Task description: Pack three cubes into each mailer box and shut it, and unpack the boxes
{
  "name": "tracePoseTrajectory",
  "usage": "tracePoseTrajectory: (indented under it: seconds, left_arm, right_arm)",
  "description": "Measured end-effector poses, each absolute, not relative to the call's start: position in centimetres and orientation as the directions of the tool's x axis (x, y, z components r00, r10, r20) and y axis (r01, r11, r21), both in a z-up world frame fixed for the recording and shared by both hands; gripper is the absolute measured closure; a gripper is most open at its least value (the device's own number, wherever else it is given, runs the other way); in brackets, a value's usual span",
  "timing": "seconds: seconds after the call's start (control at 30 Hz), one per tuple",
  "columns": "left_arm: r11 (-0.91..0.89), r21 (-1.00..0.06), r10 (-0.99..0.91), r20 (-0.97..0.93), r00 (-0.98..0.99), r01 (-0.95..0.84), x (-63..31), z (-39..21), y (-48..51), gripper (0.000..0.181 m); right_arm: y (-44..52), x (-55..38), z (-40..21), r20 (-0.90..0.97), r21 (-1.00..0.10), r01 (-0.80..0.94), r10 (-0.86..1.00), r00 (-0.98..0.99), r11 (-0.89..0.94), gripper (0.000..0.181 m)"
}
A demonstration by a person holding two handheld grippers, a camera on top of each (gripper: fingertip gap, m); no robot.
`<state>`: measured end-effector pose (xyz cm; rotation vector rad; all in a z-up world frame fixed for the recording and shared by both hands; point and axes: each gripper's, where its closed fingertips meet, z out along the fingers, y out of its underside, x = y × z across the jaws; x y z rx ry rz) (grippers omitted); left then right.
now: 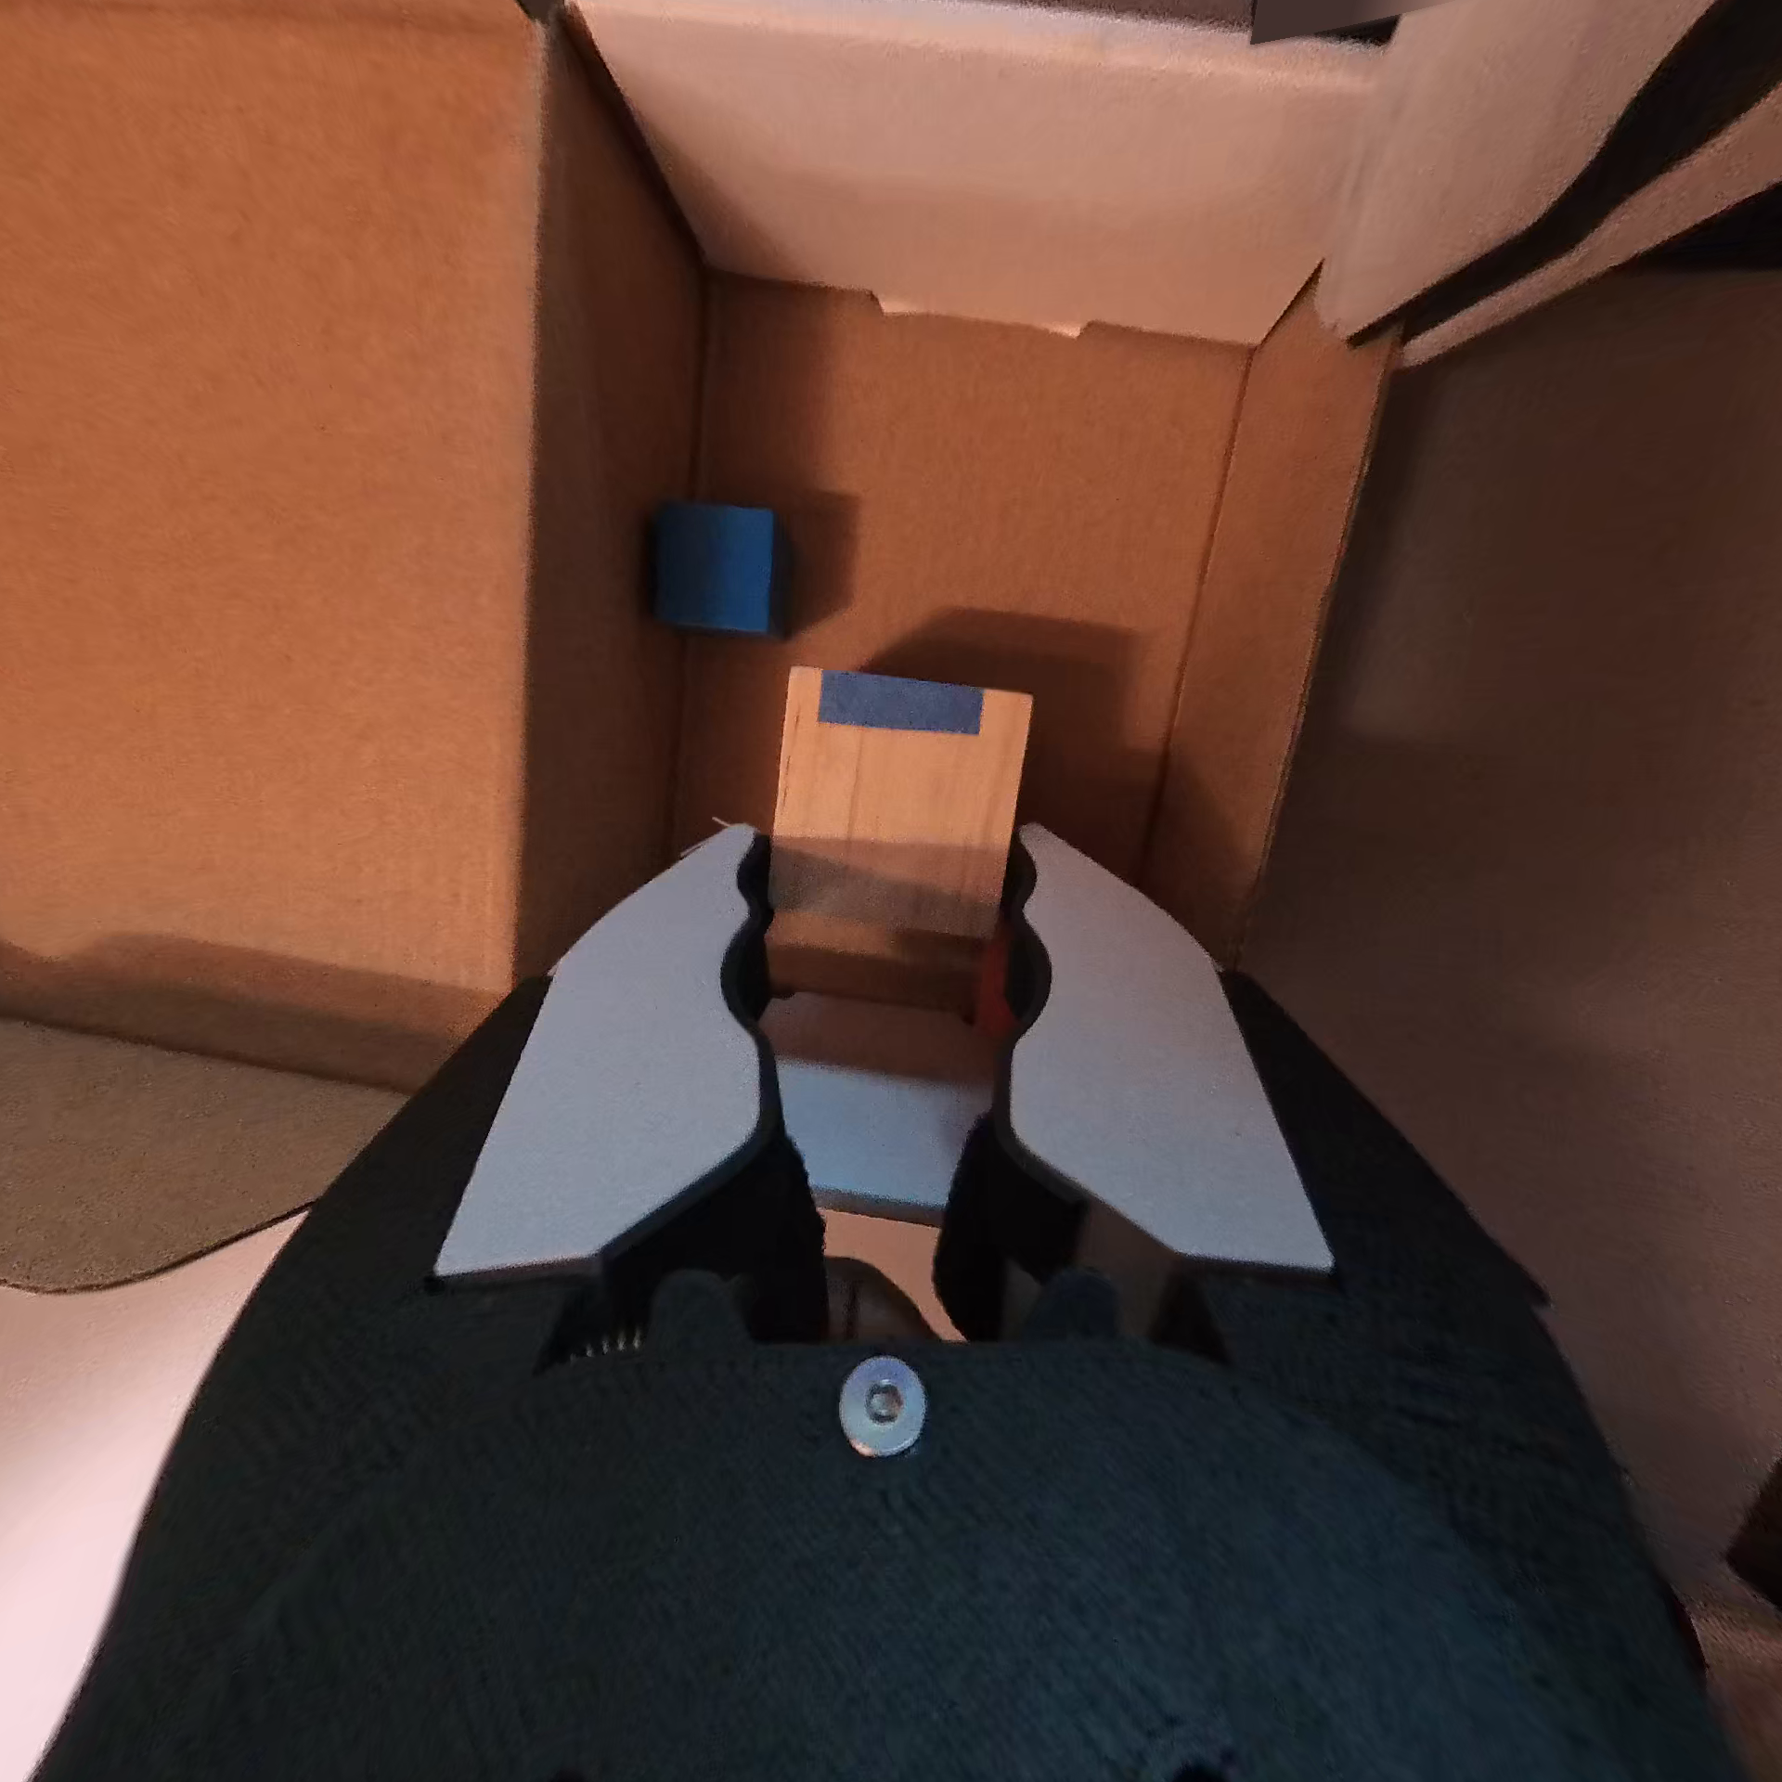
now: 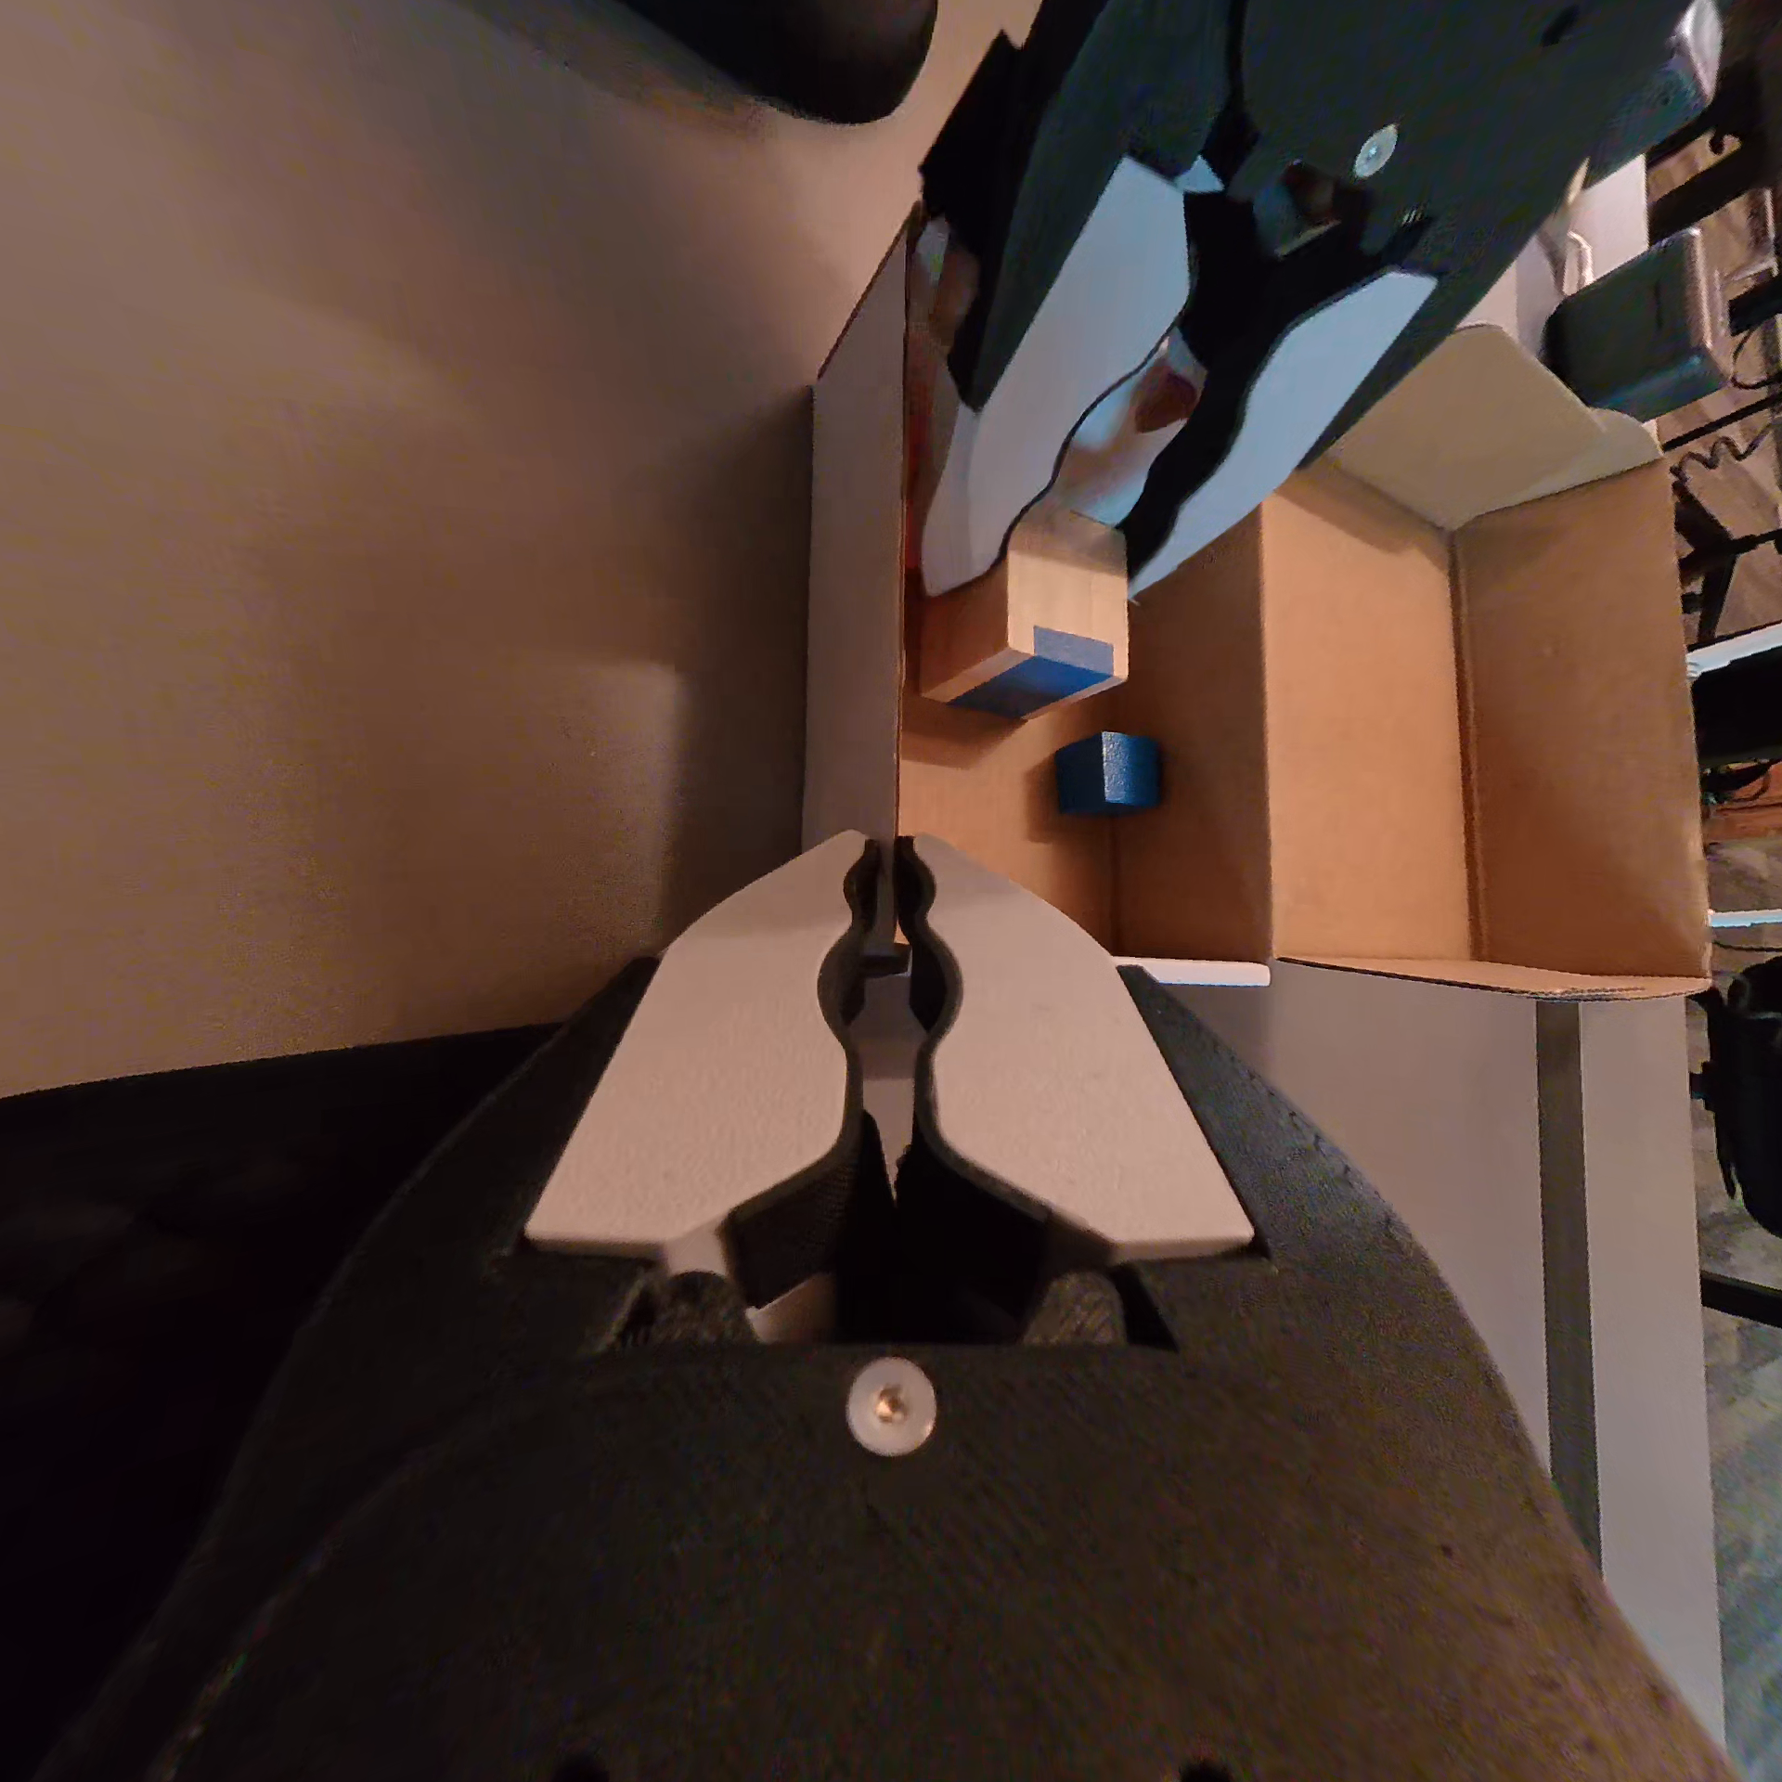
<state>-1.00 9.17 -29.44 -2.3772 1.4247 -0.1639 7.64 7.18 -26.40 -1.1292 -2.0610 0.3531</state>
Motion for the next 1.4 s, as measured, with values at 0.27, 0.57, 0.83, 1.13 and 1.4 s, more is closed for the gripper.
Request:
tracePoseTrajectory:
  seconds: [0.27,0.57,0.83,1.13,1.4]
  left_arm:
    - [-0.396,-0.578,-0.838,-0.091,0.539,-0.713,-0.9,-25.5,9.8,0.135]
    - [-0.396,-0.914,-0.806,0.393,0.443,0.09,1.6,-16.2,8.1,0.135]
    - [-0.583,-0.767,-0.788,0.614,0.046,0.267,4.4,-14.1,4.6,0.135]
    - [-0.355,-0.907,-0.87,0.409,0.275,0.225,3.4,-14.7,6.0,0.088]
    - [0.262,-0.963,-0.542,-0.093,0.835,0.062,-5.1,-12.0,10.2,0.077]
  right_arm:
    - [7.2,7.6,-26.3,0.482,-0.565,0.596,0.814,-0.323,0.571,0.175]
    - [7.8,5.2,-16.4,0.557,-0.831,0.049,0.826,0.085,0.555,0.099]
    - [4.7,3.4,-13.0,0.777,-0.582,-0.059,0.576,0.254,0.811,0.102]
    - [5.6,4.7,-12.0,0.747,-0.632,0.025,0.6,0.288,0.775,0.136]
    - [17.2,21.1,-7.4,0.462,-0.886,0.337,0.531,0.71,0.319,0.136]
